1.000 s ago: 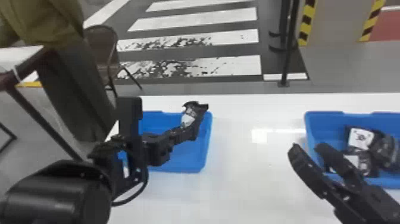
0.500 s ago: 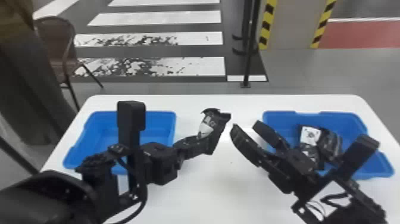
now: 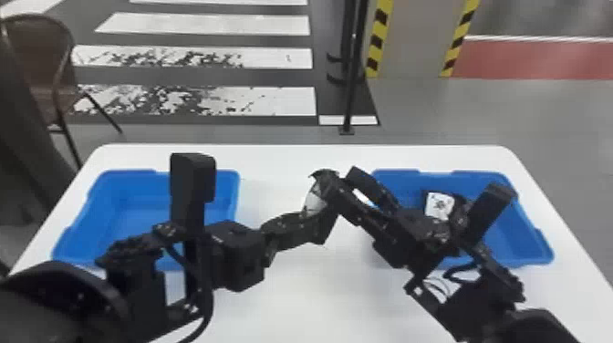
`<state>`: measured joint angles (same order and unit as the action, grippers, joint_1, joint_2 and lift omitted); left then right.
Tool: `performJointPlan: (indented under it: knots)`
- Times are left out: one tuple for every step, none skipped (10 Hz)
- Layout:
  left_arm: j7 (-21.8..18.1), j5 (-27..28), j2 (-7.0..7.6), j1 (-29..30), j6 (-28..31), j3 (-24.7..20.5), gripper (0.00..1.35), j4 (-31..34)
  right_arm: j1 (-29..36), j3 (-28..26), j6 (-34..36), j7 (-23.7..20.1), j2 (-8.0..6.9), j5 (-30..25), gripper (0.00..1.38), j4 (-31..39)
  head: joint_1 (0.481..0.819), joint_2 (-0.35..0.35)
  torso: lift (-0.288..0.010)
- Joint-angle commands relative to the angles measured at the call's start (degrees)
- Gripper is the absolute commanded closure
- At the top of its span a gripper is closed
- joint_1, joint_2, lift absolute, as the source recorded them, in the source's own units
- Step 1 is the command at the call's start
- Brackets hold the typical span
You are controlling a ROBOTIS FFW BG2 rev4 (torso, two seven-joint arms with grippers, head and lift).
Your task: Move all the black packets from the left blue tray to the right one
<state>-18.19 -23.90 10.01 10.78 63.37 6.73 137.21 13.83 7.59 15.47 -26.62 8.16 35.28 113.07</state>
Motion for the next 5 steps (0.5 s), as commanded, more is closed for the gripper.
performJointPlan:
  knots:
    - [0.0, -0.1, 0.01, -0.2, 0.0, 0.1, 1.21, 0.0, -0.5, 1.2, 0.0, 0.0, -0.08, 1.5, 1.0, -0.9, 0.695, -0.021, -0.14]
    - [0.0, -0.1, 0.01, -0.2, 0.0, -0.1, 1.21, -0.2, -0.3, 1.5, 0.0, 0.0, -0.08, 2.2, 1.26, -0.9, 0.695, -0.017, -0.14]
    - [0.0, -0.1, 0.01, -0.2, 0.0, -0.3, 1.21, -0.2, -0.1, 1.5, 0.0, -0.1, -0.08, 2.8, 1.28, -0.8, 0.695, -0.009, -0.14]
    - [0.0, -0.2, -0.08, -0.1, 0.0, -0.6, 1.21, -0.2, -0.1, 1.5, 0.0, -0.2, -0.08, 3.2, 1.28, -0.6, 0.695, -0.002, -0.14]
    - [0.0, -1.0, -0.17, 0.2, -1.2, -0.9, 1.03, -0.7, 0.1, 1.5, -0.1, -0.2, -0.08, 4.4, 1.28, -0.6, 0.695, 0.001, -0.14]
